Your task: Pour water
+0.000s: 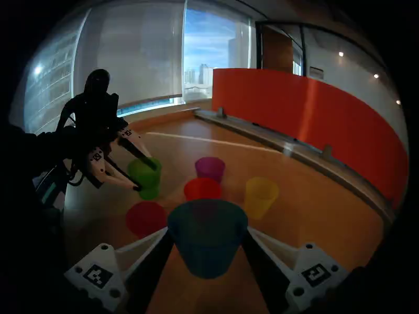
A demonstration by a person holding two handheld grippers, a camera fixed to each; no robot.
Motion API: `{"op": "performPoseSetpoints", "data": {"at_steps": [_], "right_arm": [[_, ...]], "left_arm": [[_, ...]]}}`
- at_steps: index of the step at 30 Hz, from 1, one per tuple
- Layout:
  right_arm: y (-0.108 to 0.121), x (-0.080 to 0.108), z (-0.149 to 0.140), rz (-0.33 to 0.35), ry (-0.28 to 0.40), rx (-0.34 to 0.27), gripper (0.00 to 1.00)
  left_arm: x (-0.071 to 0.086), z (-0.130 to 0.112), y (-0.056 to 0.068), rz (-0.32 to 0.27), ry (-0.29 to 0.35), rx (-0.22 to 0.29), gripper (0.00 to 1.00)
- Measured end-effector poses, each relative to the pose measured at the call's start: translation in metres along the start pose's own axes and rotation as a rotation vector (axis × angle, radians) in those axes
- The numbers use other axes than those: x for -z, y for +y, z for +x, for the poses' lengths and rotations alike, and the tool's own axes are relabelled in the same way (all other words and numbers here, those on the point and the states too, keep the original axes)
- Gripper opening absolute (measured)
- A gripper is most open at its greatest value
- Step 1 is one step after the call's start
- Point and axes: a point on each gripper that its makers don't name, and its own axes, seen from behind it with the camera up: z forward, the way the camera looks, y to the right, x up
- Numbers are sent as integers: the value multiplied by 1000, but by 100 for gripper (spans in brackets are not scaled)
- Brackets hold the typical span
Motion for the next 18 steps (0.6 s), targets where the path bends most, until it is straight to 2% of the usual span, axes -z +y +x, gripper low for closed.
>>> {"op": "performPoseSetpoints", "data": {"at_steps": [9, 18], "right_arm": [[0, -14, -18, 20, -32, -22, 89], [0, -19, -25, 24, -47, -28, 89]], "left_arm": [[-16, -18, -1, -27, -48, 20, 86], [-21, -23, -1, -40, -45, 38, 86]]}}
